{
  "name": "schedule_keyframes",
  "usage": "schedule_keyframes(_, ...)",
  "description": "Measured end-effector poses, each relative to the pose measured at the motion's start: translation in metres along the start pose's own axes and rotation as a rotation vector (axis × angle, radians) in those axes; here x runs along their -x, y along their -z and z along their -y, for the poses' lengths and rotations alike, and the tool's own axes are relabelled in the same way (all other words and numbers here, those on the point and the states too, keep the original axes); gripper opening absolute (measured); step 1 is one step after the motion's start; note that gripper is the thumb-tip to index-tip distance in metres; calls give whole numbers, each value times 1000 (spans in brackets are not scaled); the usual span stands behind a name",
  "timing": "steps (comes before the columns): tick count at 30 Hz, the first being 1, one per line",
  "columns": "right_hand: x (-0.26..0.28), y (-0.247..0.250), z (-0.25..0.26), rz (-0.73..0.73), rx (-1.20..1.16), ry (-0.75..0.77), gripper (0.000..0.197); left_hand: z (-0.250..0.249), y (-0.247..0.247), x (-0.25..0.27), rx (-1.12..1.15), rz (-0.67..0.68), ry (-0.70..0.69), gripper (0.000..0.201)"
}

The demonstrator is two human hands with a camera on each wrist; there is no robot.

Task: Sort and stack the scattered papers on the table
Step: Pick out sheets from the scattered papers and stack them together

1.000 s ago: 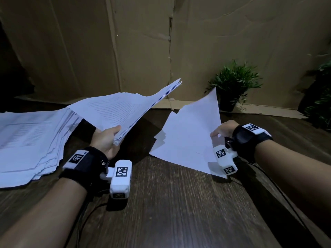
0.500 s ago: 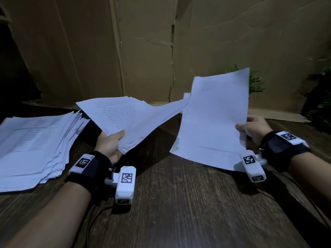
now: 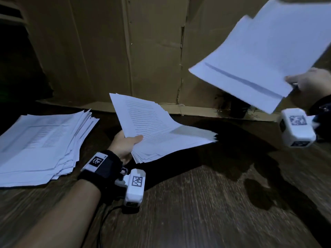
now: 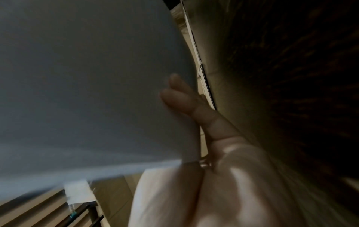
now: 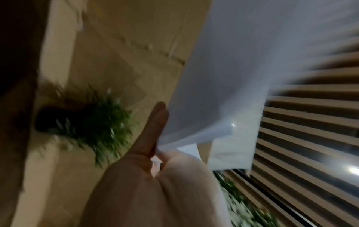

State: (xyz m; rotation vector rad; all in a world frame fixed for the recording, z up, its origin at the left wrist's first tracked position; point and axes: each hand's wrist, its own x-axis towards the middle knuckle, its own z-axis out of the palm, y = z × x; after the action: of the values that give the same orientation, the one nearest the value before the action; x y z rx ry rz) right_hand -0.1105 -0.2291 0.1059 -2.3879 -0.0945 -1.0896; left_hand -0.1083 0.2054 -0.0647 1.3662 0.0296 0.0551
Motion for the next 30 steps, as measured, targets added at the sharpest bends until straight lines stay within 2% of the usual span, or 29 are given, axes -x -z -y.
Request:
schedule_keyframes(1, 6, -4, 11, 168, 121, 116, 41, -1, -2, 2, -7, 16, 7, 39)
schedule_keyframes(2, 14, -13, 24, 303, 139, 38, 42, -2, -4, 5, -10, 31, 12, 39)
schedule_keyframes(5, 45, -58, 51, 605, -268, -192, 32, -5, -10, 13, -15, 141, 18, 38)
schedule_keyframes(7, 66, -82, 64, 748, -564, -409, 27, -10, -14, 20, -24, 212, 32, 39)
schedule_keyframes(8, 70, -90, 65, 792, -630, -473, 25, -12, -15, 22, -21, 238, 35, 43)
schedule_keyframes(10, 71, -98, 65, 849, -601, -463, 26, -16, -17, 26, -6, 242, 33, 42)
schedule_keyframes(13, 72, -103, 57, 867, -560, -420, 33, -24, -17, 28, -66, 188, 26, 34)
schedule_keyframes(16, 76, -109, 46, 881, -592, -386, 23, -27, -18, 27, -168, 171, 28, 40)
schedule_keyframes(20, 82, -108, 50, 918, -699, -436, 25, -24, -21, 25, -215, 140, 16, 32)
schedule_keyframes(22, 82, -108, 46, 862, -720, -497, 30, -21, -20, 24, -230, 139, 14, 33)
schedule_keyframes(26, 77, -112, 23, 643, -698, -637, 40, -18, -19, 22, -246, 125, 18, 28)
schedule_keyframes(28, 78, -110, 20, 615, -728, -698, 38, -18, -19, 22, -251, 117, 15, 28)
schedule_keyframes(30, 80, -110, 18, 649, -700, -712, 36, -17, -20, 21, -258, 110, 13, 28)
